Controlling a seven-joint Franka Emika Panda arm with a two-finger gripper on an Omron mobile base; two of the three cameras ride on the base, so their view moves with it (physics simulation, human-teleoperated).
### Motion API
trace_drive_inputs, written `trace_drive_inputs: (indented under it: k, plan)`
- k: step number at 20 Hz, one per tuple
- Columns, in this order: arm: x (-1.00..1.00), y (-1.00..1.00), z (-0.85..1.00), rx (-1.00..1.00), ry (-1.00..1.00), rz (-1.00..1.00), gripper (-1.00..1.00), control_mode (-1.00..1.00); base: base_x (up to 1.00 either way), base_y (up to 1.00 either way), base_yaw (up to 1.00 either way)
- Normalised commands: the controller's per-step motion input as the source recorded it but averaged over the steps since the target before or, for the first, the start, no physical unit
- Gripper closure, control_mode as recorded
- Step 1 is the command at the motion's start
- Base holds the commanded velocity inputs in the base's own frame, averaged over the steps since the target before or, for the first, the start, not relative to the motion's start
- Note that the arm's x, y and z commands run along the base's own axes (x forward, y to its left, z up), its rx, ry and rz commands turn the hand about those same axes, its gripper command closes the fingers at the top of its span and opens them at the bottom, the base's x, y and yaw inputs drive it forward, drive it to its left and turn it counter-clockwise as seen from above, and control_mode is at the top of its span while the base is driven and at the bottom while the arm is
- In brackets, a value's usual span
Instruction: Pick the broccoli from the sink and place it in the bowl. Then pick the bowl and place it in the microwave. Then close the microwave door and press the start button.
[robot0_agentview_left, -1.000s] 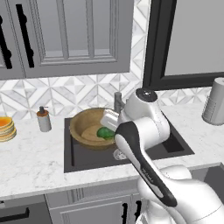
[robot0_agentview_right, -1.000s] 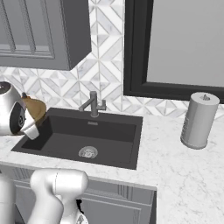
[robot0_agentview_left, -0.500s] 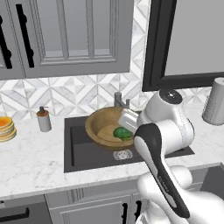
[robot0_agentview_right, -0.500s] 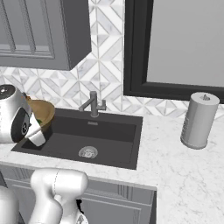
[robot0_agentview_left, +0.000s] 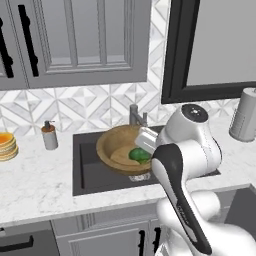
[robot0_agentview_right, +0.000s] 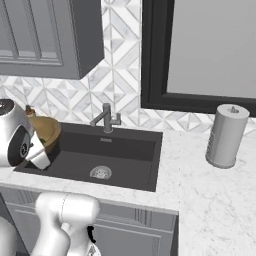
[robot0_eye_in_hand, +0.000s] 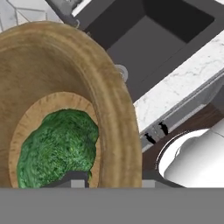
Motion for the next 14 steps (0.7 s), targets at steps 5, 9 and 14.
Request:
trace_drive_inputs:
  k: [5, 9, 14]
  plan:
    - [0.0, 0.0, 0.0, 0.0, 0.0, 0.0, 1.0, 1.0, -0.61, 0.23, -0.36]
    - [0.0, 0.0, 0.0, 0.0, 0.0, 0.0, 1.0, 1.0, -0.49, 0.41, -0.59]
    - [0.0, 0.0, 0.0, 0.0, 0.0, 0.0, 1.0, 1.0, -0.22, 0.5, -0.73]
